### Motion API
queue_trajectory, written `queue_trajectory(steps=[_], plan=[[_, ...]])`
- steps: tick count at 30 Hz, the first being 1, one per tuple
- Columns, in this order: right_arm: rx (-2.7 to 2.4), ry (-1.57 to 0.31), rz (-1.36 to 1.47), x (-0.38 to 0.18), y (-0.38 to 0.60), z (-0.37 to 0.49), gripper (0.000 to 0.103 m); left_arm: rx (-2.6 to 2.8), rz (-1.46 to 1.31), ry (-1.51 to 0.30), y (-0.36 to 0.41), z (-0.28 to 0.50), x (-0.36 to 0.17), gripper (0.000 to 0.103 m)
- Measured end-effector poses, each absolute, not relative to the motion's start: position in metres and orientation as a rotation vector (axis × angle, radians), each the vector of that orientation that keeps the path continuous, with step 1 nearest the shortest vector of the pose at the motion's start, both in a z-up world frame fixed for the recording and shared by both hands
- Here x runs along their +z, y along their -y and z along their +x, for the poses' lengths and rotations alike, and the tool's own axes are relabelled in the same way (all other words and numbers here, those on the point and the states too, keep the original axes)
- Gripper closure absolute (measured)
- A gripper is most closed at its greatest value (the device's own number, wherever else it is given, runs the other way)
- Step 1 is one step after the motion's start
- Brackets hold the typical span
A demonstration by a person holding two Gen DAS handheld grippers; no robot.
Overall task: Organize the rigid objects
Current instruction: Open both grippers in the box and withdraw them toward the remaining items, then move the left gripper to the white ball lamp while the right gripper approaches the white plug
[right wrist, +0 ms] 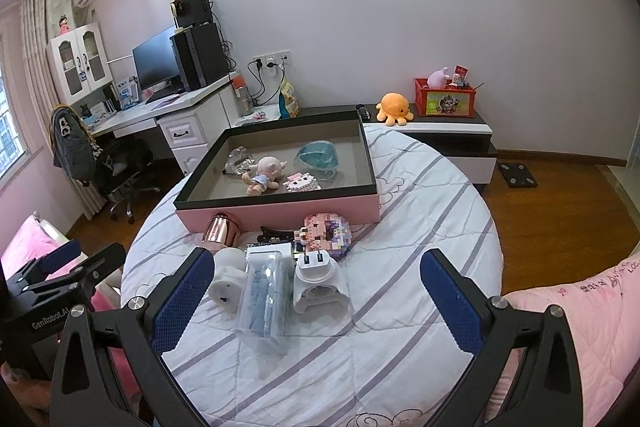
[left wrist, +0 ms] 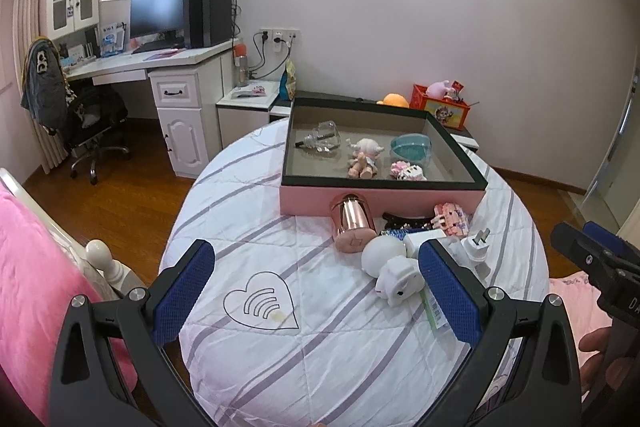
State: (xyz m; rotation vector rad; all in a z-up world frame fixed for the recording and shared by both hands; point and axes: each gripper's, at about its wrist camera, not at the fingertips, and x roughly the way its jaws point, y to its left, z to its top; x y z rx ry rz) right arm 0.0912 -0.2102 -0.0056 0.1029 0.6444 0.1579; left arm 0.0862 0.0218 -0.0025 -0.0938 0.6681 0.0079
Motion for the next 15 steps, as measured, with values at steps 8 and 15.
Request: queue_trajectory(steps=[8,15], plan=[[0.130,-0.722,0.079,-0.027,0.220,0.106,0.000,-0.011,-0.081,-0.747,-0.008,0.101,-0.033,0.000],[0.122,-0.820,0.082,-0.059,0.228,0.125,0.000,-0.034,-0.060,-0.821,0.011,0.121,-0.062,0.000]])
